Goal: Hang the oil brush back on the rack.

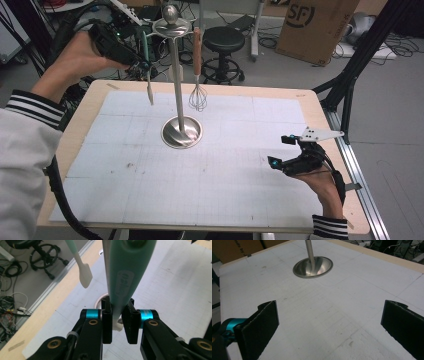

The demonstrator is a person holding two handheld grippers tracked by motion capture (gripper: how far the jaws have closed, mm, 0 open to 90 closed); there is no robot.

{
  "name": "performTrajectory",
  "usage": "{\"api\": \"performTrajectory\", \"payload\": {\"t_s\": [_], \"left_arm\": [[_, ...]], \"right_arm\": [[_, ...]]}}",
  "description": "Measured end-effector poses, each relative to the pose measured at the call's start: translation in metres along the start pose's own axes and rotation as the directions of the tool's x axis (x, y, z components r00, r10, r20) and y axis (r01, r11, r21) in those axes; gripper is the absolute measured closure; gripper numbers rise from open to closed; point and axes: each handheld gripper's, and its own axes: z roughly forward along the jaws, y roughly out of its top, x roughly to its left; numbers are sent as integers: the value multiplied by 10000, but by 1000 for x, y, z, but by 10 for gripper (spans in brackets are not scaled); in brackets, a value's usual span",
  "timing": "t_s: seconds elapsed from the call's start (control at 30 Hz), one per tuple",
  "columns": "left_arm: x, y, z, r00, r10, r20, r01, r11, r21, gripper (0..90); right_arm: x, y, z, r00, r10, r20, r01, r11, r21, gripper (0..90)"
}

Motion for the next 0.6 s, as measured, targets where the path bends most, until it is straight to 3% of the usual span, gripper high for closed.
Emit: {"api": "performTrajectory", "payload": {"t_s": [0.13,0.6], "left_arm": [[1,1,-1,9998,-108,-157,110,9999,106,795],[3,0,3,10000,10,68,-8,9996,-270,795]], "right_arm": [[0,0,0,10000,72,-7,-72,10000,-4,2],[-2,-1,-1,9999,126,15,-126,9999,-41,3]]}}
